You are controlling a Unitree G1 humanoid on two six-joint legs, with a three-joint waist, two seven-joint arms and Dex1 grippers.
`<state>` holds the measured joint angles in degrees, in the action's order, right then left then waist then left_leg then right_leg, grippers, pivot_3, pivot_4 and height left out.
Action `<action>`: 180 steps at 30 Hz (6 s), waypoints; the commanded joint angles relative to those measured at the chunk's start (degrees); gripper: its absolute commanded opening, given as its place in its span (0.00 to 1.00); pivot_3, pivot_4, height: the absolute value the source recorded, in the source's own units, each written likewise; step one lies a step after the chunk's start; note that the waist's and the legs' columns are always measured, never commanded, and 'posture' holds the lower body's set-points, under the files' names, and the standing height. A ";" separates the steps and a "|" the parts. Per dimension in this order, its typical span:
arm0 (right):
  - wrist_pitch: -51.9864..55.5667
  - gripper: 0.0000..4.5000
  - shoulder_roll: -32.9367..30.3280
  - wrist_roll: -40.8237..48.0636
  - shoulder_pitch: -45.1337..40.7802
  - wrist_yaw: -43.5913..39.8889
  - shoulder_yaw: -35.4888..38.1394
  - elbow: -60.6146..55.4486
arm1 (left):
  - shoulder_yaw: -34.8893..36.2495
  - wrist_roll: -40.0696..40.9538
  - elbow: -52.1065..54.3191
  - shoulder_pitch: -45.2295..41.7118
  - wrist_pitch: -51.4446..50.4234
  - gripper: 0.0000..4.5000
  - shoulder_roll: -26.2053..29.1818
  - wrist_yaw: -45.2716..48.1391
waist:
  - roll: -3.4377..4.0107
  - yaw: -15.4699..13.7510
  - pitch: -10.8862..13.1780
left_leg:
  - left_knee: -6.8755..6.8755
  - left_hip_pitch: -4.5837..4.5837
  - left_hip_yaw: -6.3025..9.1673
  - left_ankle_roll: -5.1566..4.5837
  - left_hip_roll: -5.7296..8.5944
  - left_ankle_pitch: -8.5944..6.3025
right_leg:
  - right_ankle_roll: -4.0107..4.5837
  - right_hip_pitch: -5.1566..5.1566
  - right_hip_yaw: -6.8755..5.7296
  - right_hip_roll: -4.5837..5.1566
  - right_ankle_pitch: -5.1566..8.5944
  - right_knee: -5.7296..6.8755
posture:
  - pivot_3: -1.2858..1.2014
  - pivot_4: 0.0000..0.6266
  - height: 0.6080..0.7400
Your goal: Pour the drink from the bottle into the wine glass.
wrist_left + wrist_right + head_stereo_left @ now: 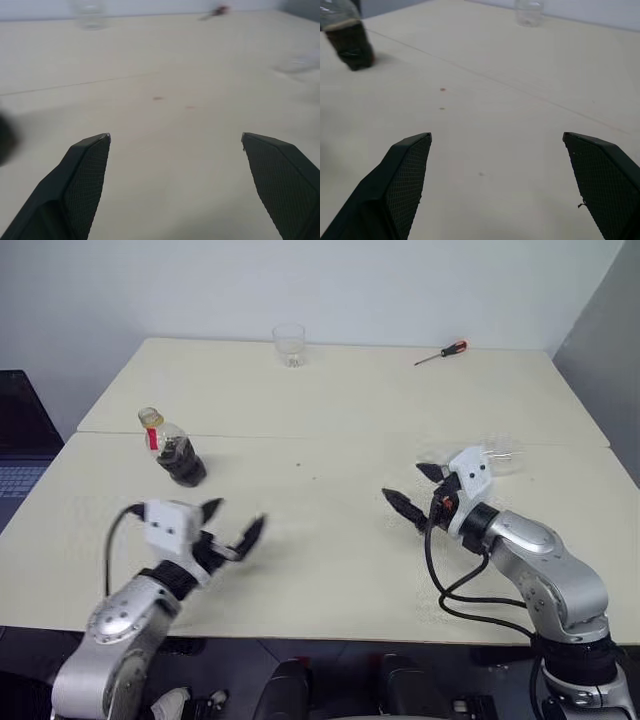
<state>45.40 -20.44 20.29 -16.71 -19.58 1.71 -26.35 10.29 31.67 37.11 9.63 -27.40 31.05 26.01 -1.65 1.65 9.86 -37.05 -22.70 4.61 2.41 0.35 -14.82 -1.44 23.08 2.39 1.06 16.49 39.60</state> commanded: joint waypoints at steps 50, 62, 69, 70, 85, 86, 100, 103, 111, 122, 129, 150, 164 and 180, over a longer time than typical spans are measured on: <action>-20.05 1.00 21.62 27.03 -30.74 35.71 35.89 52.31 | -7.23 -2.56 -6.59 -13.07 3.75 0.99 -2.84 7.85 | 0.39 0.96 0.02 | 0.04 -0.06 -0.33 -0.05 -0.01 0.01 | 0.03 0.10 0.05 -0.05 0.01 0.05 | 0.52 0.24 1.00; -24.91 0.91 19.74 25.72 -33.50 33.76 35.21 60.21 | -7.24 -2.77 -8.31 -15.33 3.72 1.00 -2.93 8.38 | 0.38 1.09 0.02 | 0.03 -0.06 -0.32 -0.05 -0.02 0.02 | 0.03 0.09 0.04 -0.05 0.01 0.04 | 0.52 0.24 1.00; -25.33 0.40 19.26 25.79 -33.32 33.63 35.07 60.64 | -6.94 -2.55 -8.69 -15.08 3.85 1.00 -2.83 8.59 | 0.43 1.30 0.05 | 0.05 -0.09 -0.33 -0.05 -0.03 0.02 | 0.03 0.11 0.05 -0.05 0.01 0.03 | 0.52 0.24 1.00; -25.35 0.35 19.18 25.76 -33.35 33.62 35.06 60.66 | -7.03 -2.54 -8.61 -15.03 3.86 1.00 -2.85 8.59 | 0.44 1.31 0.05 | 0.05 -0.09 -0.33 -0.05 -0.02 0.02 | 0.03 0.11 0.06 -0.05 0.01 0.02 | 0.52 0.24 1.00; -31.45 0.05 20.86 6.72 -30.80 14.18 7.11 47.25 | -2.12 -0.62 -5.29 -7.88 2.77 1.00 -3.65 4.88 | 0.63 1.93 0.16 | 0.12 -0.11 -0.19 -0.05 -0.10 0.01 | 0.03 0.21 0.12 -0.06 0.01 -0.04 | 0.52 0.24 1.00; -34.82 0.05 21.33 3.42 -30.26 11.67 3.55 47.04 | -0.60 -0.13 -5.06 -6.18 2.76 1.00 -4.02 4.24 | 0.63 2.02 0.16 | 0.13 -0.09 -0.18 -0.06 -0.12 0.01 | 0.03 0.21 0.12 -0.08 0.01 -0.04 | 0.52 0.24 1.00; -70.04 0.05 30.62 -15.19 -31.65 2.66 -9.52 70.57 | 6.78 -2.00 9.51 18.42 8.04 1.00 -10.02 -1.99 | 0.53 0.68 0.14 | 0.06 -0.09 -0.05 -0.03 0.00 0.01 | 0.02 0.09 0.09 0.07 0.00 -0.21 | 0.52 0.24 1.00; -76.19 0.05 31.93 -18.40 -31.69 3.74 -10.87 76.52 | 6.23 -3.01 10.08 19.78 9.15 1.00 -11.18 -2.92 | 0.53 0.71 0.14 | 0.08 -0.06 -0.06 -0.03 -0.04 0.01 | 0.04 0.09 0.08 0.01 0.00 -0.17 | 0.52 0.24 1.00; -82.93 0.05 35.65 -19.85 -30.78 2.86 -11.91 86.55 | 5.13 -3.63 9.11 19.15 10.67 1.00 -11.81 -3.19 | 0.53 0.82 0.14 | 0.07 -0.03 -0.11 -0.03 -0.05 0.01 | 0.06 0.09 0.10 -0.03 0.00 -0.12 | 0.52 0.24 1.00; -83.77 0.13 35.92 -19.66 -30.86 2.81 -11.76 90.08 | 3.99 -3.74 8.91 17.15 9.77 1.00 -11.42 -3.34 | 0.53 0.86 0.14 | 0.08 -0.02 -0.09 -0.03 -0.06 0.01 | 0.07 0.08 0.08 -0.04 -0.01 -0.11 | 0.52 0.24 1.00; -83.67 0.66 34.86 -19.35 -30.40 2.34 -11.37 89.66 | 3.57 -4.38 6.81 16.39 11.11 1.00 -11.55 -2.14 | 0.53 0.92 0.14 | 0.08 0.00 -0.10 -0.03 -0.06 0.01 | 0.07 0.08 0.10 -0.04 -0.01 -0.09 | 0.52 0.24 1.00; -66.04 0.99 19.82 -16.81 -10.39 -11.16 -12.67 51.71 | 2.86 -6.07 -3.62 16.40 20.77 1.00 -11.97 3.86 | 0.51 0.15 0.12 | 0.03 -0.01 -0.05 -0.03 -0.03 0.01 | 0.06 0.03 0.07 0.00 -0.01 -0.11 | 0.52 0.24 1.00; -41.35 0.99 -2.25 -7.60 10.84 -17.03 -5.09 8.12 | 6.98 -6.52 -12.54 12.29 19.32 1.00 -12.82 -1.62 | 0.48 0.04 0.10 | 0.04 0.00 -0.01 -0.04 -0.05 0.00 | 0.04 -0.03 0.03 -0.03 0.01 -0.16 | 0.52 0.24 1.00; -24.38 0.99 -15.25 15.98 21.61 -20.75 5.45 -18.14 | 8.39 -18.08 -36.46 -16.32 24.23 1.00 -10.86 -14.52 | 0.13 -0.55 0.03 | 0.08 0.74 0.10 -0.05 0.03 -0.01 | 0.01 -1.14 -0.24 -0.03 0.02 -0.63 | 0.52 0.24 1.00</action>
<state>19.75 -35.22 33.17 4.53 -40.60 5.78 -41.27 19.06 15.17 1.17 -5.41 -5.39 19.10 11.87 -1.51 1.10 9.89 -36.97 -21.95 4.71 2.36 0.38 -14.83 -1.42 21.95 2.16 1.04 16.50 38.96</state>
